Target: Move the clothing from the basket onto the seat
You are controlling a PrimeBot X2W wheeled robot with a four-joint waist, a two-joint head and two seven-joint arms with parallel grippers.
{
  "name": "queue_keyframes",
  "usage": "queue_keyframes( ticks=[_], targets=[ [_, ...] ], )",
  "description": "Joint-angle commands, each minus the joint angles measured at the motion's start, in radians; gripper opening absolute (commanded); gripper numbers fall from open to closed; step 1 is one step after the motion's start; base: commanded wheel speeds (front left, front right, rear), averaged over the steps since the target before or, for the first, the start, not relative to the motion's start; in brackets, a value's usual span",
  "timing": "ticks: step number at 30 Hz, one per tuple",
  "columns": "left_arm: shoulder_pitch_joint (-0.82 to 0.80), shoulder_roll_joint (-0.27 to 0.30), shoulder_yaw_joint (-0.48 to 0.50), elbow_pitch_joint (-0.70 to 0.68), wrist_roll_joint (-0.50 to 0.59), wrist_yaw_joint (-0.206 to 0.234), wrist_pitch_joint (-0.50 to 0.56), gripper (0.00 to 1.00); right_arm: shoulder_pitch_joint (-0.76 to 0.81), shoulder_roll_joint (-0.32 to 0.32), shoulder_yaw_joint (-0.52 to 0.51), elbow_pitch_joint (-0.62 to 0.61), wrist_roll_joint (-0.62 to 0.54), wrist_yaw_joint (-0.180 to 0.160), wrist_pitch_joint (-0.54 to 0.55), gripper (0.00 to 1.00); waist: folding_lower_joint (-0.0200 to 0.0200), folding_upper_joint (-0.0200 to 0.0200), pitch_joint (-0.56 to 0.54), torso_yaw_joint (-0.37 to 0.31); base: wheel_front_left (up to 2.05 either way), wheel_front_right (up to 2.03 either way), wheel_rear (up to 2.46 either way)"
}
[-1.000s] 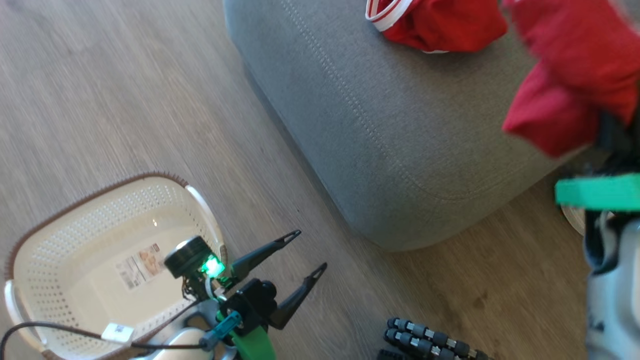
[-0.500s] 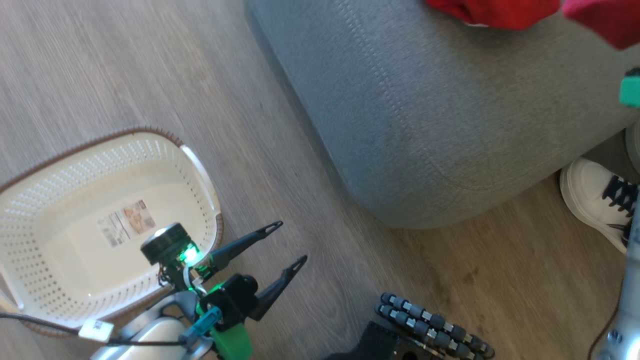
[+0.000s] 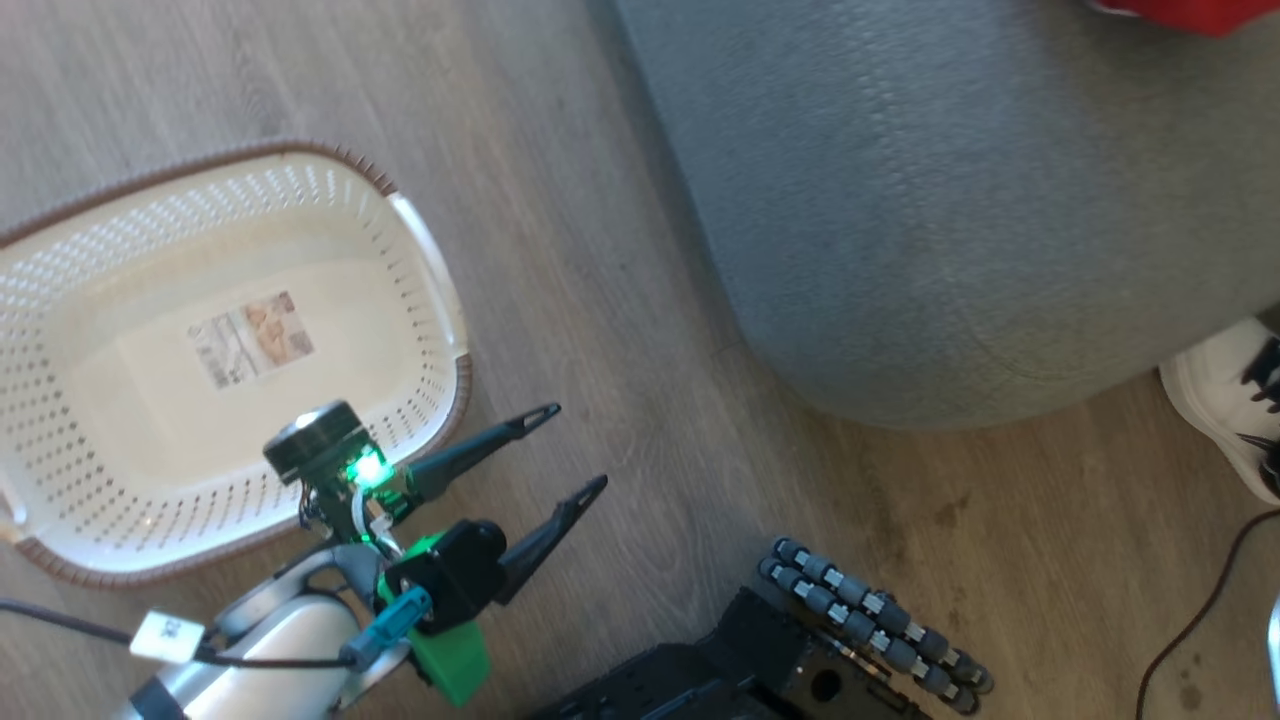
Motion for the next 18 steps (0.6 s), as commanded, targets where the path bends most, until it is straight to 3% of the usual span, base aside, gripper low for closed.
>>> queue_keyframes(
  ticks=[1, 9, 18],
  targets=[
    [-0.018, 0.016, 0.032, -0.036, 0.002, -0.001, -0.005, 1.0, -0.033, -0.034, -0.018, -0.014, -0.004, 0.0, -0.002, 0.0, -0.0001, 0.0, 0.027, 0.028, 0.0, 0.0, 0.0],
    [-0.039, 0.003, 0.046, -0.04, 0.002, -0.001, -0.005, 1.0, -0.154, -0.055, -0.196, 0.225, -0.12, 0.0, -0.002, 0.0, -0.0001, 0.0, 0.066, 0.097, 0.0, 0.0, 0.0],
    [-0.053, 0.004, 0.04, -0.043, 0.005, -0.001, -0.005, 1.0, -0.212, -0.054, -0.213, 0.418, -0.247, 0.0, -0.002, 0.0, -0.0001, 0.0, 0.1, 0.126, 0.0, 0.0, 0.0]
  ],
)
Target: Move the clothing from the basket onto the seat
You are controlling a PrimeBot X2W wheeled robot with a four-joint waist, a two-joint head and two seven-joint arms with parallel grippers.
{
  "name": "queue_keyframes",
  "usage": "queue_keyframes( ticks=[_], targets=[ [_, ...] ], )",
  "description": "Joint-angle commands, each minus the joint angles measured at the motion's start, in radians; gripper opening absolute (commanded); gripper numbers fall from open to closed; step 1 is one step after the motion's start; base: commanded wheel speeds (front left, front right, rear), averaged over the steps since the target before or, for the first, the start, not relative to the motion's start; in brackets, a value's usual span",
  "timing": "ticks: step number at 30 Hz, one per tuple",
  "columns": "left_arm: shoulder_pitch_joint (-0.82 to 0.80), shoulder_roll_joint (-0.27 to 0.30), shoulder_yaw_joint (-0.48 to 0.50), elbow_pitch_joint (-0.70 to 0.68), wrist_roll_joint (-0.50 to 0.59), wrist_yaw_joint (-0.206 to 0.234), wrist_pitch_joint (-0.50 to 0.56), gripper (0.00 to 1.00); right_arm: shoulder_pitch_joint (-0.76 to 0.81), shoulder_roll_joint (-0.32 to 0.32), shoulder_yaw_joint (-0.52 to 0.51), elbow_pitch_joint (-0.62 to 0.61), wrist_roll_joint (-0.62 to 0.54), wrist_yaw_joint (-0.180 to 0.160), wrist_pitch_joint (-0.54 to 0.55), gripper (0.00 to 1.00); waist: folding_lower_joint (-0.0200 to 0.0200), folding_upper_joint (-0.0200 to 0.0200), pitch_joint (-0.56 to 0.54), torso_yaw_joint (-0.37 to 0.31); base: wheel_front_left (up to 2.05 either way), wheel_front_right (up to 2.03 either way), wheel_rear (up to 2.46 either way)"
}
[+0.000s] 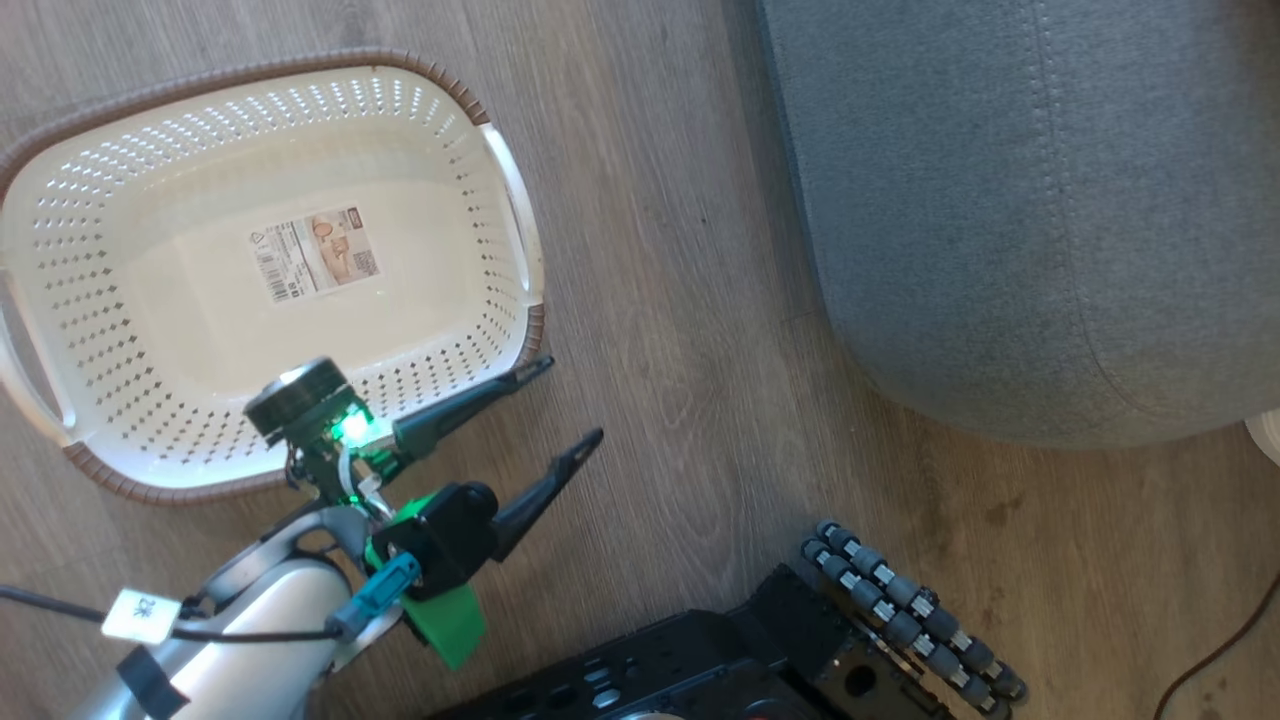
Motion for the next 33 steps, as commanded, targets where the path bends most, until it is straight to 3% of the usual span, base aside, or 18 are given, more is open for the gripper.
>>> queue_keyframes(
  ticks=[1, 12, 18, 20, 21, 33],
  targets=[
    [-0.004, 0.005, 0.023, -0.032, 0.004, -0.001, -0.005, 1.0, -0.019, -0.025, -0.006, 0.02, -0.031, 0.0, -0.002, 0.0, 0.0, 0.0, 0.004, 0.005, 0.0, 0.0, 0.0],
    [-0.004, -0.014, 0.027, -0.034, 0.002, -0.001, -0.005, 1.0, -0.055, -0.027, 0.041, 0.221, -0.104, 0.0, -0.002, 0.0, 0.0, 0.0, 0.005, 0.013, 0.0, 0.0, 0.0],
    [-0.008, -0.02, 0.032, -0.032, -0.002, -0.001, -0.005, 1.0, -0.055, -0.023, 0.037, 0.261, -0.1, 0.0, -0.002, 0.0, 0.0, 0.0, -0.009, 0.016, 0.0, 0.0, 0.0],
    [-0.01, -0.023, 0.035, -0.03, -0.003, -0.001, -0.005, 1.0, -0.049, -0.023, 0.039, 0.239, -0.097, 0.0, -0.002, 0.62, 0.0, 0.0, -0.016, 0.017, 0.0, 0.0, 0.0],
    [-0.01, -0.025, 0.035, -0.029, -0.003, -0.001, -0.005, 1.0, -0.043, -0.023, 0.041, 0.227, -0.097, 0.0, -0.002, 1.0, 0.0, 0.0, -0.021, 0.017, 0.0, 0.0, 0.0],
    [0.0, -0.097, 0.026, 0.015, -0.018, -0.001, -0.005, 1.0, 0.039, -0.075, 0.077, 0.201, -0.097, 0.0, -0.002, 1.0, 0.0, 0.0, -0.165, 0.017, 0.0, 0.0, 0.0]
  ],
)
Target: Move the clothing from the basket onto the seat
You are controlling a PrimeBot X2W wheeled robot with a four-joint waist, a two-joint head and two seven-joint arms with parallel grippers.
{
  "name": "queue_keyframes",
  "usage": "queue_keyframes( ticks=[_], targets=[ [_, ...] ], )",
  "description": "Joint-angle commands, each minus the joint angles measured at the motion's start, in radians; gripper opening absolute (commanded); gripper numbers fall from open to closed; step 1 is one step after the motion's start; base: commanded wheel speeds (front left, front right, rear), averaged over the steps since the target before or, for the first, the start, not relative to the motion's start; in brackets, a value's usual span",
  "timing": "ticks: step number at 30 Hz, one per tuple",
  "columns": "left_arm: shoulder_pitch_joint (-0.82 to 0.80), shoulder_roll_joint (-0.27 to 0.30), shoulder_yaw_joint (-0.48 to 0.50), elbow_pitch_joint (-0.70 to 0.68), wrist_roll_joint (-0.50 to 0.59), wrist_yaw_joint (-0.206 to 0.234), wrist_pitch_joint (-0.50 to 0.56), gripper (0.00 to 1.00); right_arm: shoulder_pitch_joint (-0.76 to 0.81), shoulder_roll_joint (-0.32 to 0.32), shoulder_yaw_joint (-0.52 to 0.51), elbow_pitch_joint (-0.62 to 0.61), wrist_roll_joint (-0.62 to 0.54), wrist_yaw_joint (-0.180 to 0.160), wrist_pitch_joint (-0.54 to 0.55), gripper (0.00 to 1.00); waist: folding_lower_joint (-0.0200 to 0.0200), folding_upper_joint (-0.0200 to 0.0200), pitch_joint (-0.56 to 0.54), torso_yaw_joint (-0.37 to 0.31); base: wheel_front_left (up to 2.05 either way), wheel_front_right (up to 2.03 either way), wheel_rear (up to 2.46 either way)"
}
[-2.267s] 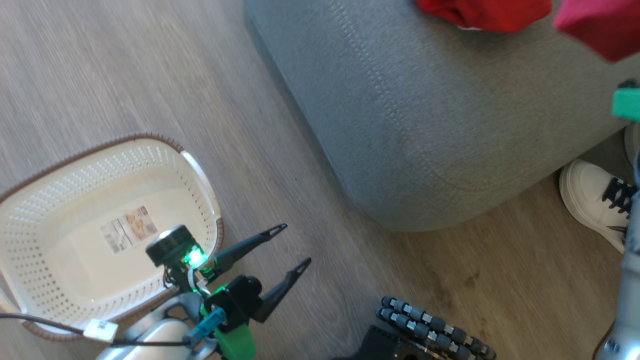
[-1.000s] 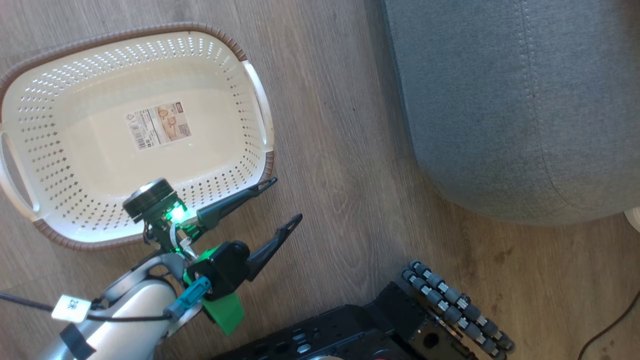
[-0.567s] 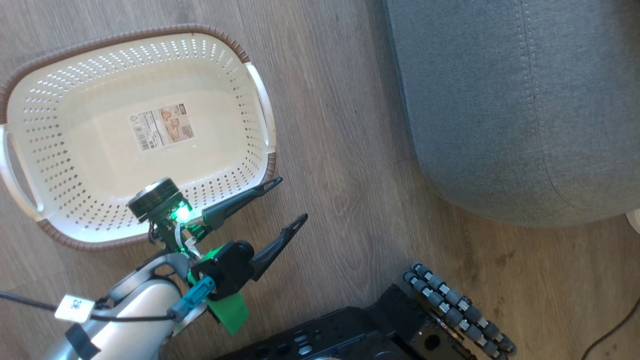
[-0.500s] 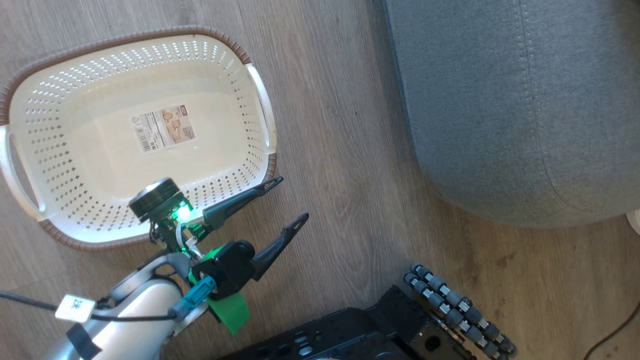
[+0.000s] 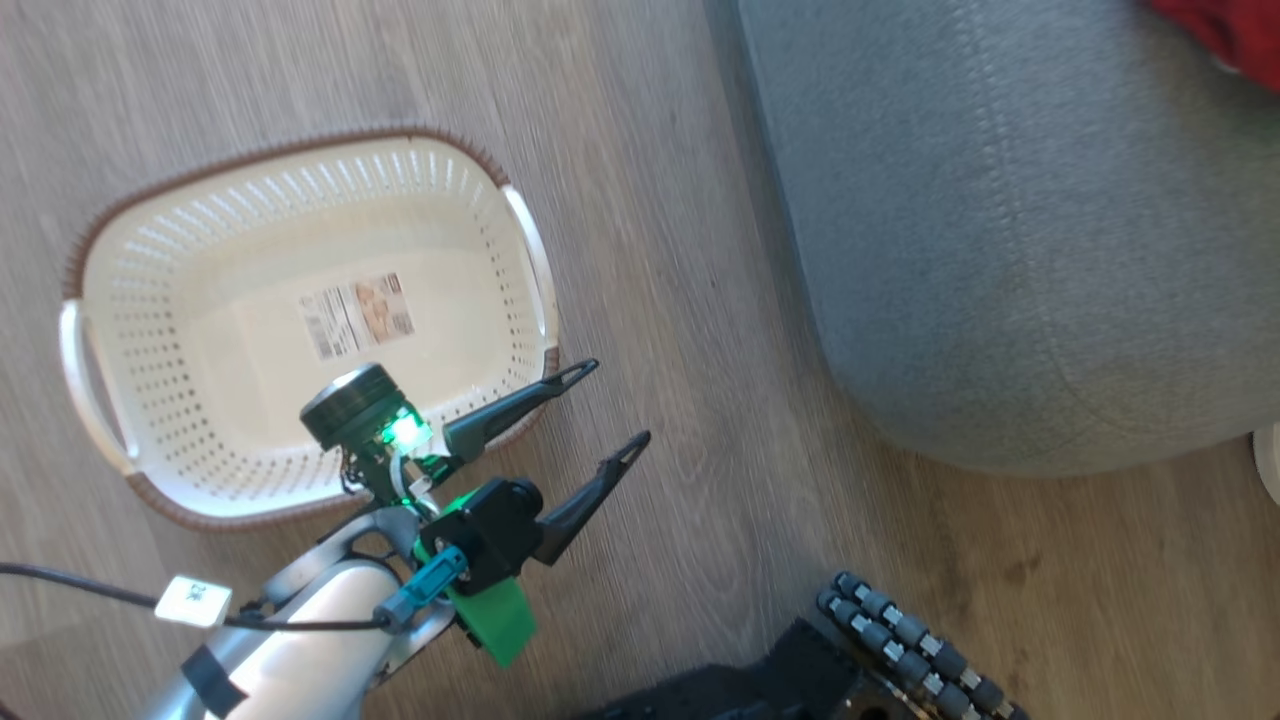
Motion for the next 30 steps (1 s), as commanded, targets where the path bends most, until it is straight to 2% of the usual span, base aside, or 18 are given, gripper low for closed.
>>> queue_keyframes(
  ticks=[1, 8, 14, 19, 30],
  targets=[
    [0.002, -0.004, 0.023, -0.024, -0.007, -0.001, -0.005, 1.0, 0.021, -0.048, 0.014, -0.025, 0.002, 0.0, -0.001, 1.0, 0.0, -0.0001, -0.044, 0.001, 0.0, 0.0, 0.0],
    [0.03, -0.051, 0.02, 0.0, -0.015, -0.001, -0.005, 1.0, 0.018, -0.098, 0.088, 0.078, 0.058, 0.0, 0.0, 1.0, 0.0, -0.0001, -0.148, -0.002, 0.0, 0.0, 0.0],
    [0.072, -0.097, 0.029, 0.027, -0.017, -0.001, -0.005, 1.0, -0.016, -0.16, 0.223, 0.144, 0.131, 0.0, 0.0, 1.0, 0.0, -0.0001, -0.227, -0.006, 0.0, 0.0, 0.0],
    [0.092, -0.126, 0.032, 0.039, -0.017, -0.001, -0.005, 1.0, -0.022, -0.181, 0.274, 0.137, 0.228, 0.0, -0.001, 1.0, 0.0, -0.0001, -0.275, -0.004, 0.0, 0.0, 0.0],
    [0.141, -0.183, 0.092, 0.059, -0.021, -0.001, -0.005, 1.0, 0.07, -0.265, 0.468, 0.039, 0.395, 0.0, -0.001, 1.0, 0.0, -0.0001, -0.408, 0.004, 0.0, 0.0, 0.0]
  ],
)
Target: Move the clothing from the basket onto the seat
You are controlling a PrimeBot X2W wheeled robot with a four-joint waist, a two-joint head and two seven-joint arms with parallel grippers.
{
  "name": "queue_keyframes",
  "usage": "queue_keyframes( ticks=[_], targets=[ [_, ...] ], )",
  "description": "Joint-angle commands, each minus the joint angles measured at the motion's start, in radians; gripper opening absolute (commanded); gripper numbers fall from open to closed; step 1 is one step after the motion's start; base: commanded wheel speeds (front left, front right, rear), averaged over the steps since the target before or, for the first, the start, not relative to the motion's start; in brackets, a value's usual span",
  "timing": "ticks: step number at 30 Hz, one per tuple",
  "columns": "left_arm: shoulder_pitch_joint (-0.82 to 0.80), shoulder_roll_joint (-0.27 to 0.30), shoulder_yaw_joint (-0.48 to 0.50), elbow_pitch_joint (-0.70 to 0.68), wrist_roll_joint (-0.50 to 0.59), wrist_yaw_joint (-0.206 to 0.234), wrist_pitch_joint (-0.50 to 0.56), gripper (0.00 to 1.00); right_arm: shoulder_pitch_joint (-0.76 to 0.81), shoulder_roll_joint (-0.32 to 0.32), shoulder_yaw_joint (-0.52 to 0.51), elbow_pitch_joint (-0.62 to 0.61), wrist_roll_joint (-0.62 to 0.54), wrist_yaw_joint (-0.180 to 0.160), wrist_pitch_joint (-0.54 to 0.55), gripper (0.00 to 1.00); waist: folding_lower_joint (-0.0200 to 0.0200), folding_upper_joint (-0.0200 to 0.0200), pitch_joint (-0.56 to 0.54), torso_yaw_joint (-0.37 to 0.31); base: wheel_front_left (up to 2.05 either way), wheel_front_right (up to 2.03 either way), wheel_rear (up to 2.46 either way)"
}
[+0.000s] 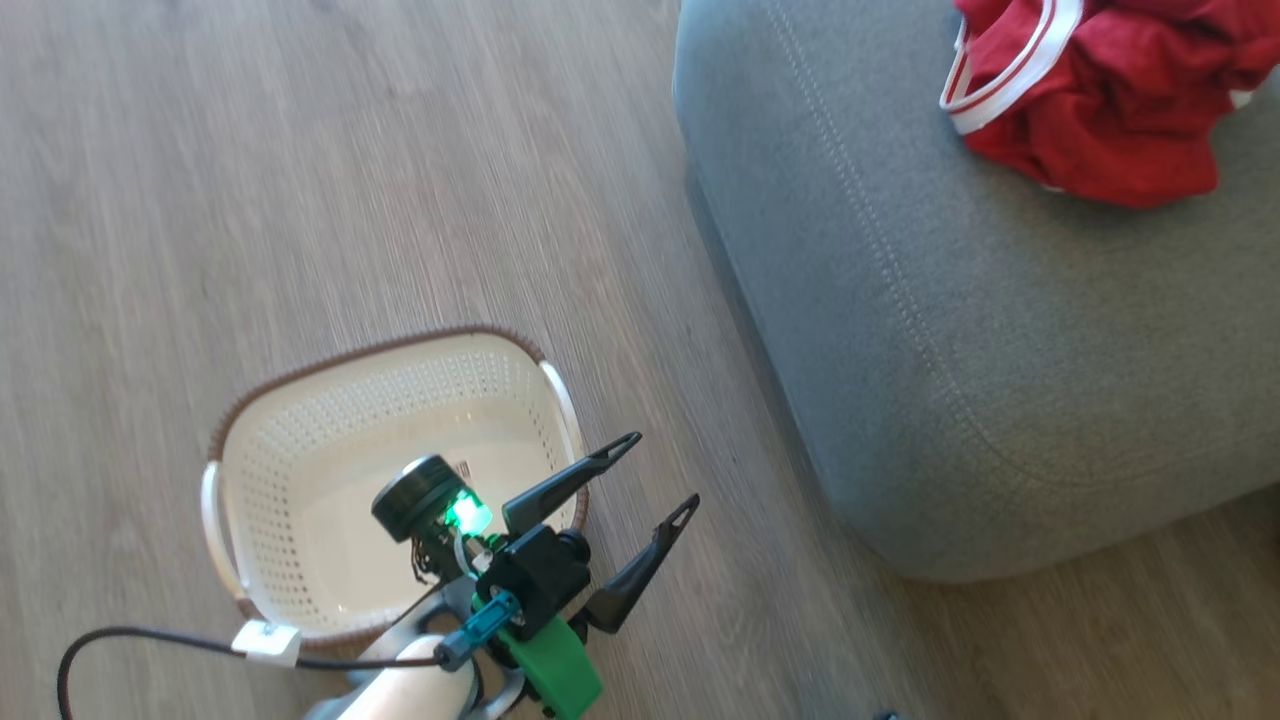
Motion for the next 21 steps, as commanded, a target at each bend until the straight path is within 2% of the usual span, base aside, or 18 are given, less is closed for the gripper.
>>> queue_keyframes(
  ticks=[1, 4, 7, 12, 21],
  targets=[
    [0.002, -0.012, 0.047, -0.025, -0.006, -0.001, -0.005, 1.0, 0.016, -0.037, 0.03, -0.05, 0.018, 0.0, -0.002, 1.0, 0.0001, -0.0001, -0.037, 0.002, 0.0, 0.0, 0.0],
    [0.02, -0.026, 0.07, -0.023, -0.006, -0.001, -0.005, 1.0, 0.031, -0.046, 0.059, -0.109, 0.052, 0.0, -0.002, 1.0, 0.0001, -0.0001, -0.064, 0.006, 0.0, 0.0, 0.0],
    [0.029, -0.037, 0.079, -0.021, -0.004, -0.001, -0.005, 1.0, 0.061, -0.038, 0.06, -0.236, 0.112, 0.0, -0.002, 1.0, 0.0001, -0.0001, -0.086, 0.015, 0.0, 0.0, 0.0],
    [0.045, -0.071, 0.135, -0.022, -0.009, -0.001, -0.005, 1.0, 0.17, -0.025, 0.091, -0.443, 0.145, 0.0, -0.002, 1.0, 0.0001, -0.0001, -0.122, 0.038, 0.0, 0.0, 0.0],
    [0.077, -0.128, 0.302, -0.05, -0.005, 0.035, -0.005, 1.0, 0.34, 0.063, 0.136, -0.721, 0.149, 0.0, -0.002, 1.0, 0.0001, -0.0001, -0.172, 0.118, 0.0, 0.0, 0.0]
  ],
)
